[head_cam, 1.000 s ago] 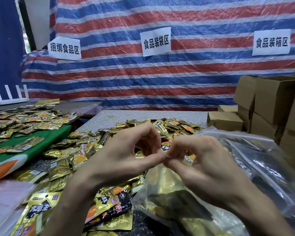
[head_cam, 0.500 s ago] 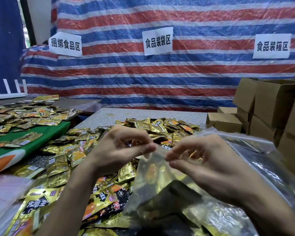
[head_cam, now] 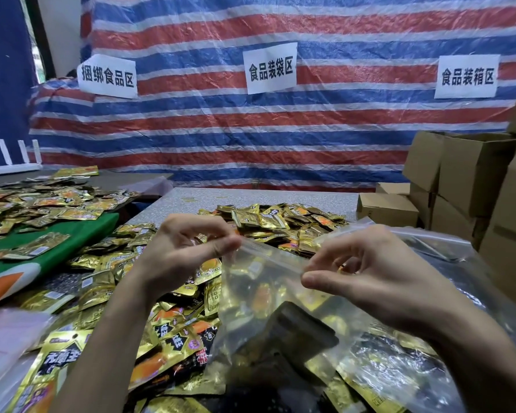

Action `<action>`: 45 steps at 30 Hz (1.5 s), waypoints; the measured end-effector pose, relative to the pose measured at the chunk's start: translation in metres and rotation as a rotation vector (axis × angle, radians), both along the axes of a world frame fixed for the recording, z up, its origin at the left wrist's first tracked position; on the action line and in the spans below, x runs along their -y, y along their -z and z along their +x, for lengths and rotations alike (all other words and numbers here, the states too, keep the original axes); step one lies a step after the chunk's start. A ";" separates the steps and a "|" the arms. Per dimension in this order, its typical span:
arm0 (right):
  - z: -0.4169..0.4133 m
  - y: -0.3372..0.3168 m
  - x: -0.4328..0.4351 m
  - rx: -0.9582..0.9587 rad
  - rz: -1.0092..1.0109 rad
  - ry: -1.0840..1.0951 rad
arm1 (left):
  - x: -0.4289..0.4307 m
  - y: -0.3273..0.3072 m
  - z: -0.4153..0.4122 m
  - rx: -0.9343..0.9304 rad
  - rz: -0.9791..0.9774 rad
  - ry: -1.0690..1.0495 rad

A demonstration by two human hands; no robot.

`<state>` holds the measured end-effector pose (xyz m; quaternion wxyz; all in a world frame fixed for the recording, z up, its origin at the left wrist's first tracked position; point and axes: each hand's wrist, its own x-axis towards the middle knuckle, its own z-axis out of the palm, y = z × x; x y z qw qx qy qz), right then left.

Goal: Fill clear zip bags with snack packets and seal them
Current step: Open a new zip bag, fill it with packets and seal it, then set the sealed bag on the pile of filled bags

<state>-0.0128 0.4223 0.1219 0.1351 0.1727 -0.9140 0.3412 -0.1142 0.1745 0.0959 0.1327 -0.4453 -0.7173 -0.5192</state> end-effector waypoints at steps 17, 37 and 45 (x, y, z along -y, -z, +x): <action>0.002 -0.007 -0.022 0.133 -0.023 0.025 | 0.016 0.013 -0.021 0.055 0.084 -0.073; 0.012 0.001 -0.008 0.375 0.290 0.140 | -0.029 -0.008 0.020 -0.155 -0.105 -0.127; -0.008 0.012 0.001 0.278 -0.039 -0.104 | -0.029 -0.020 0.038 -0.113 0.106 -0.059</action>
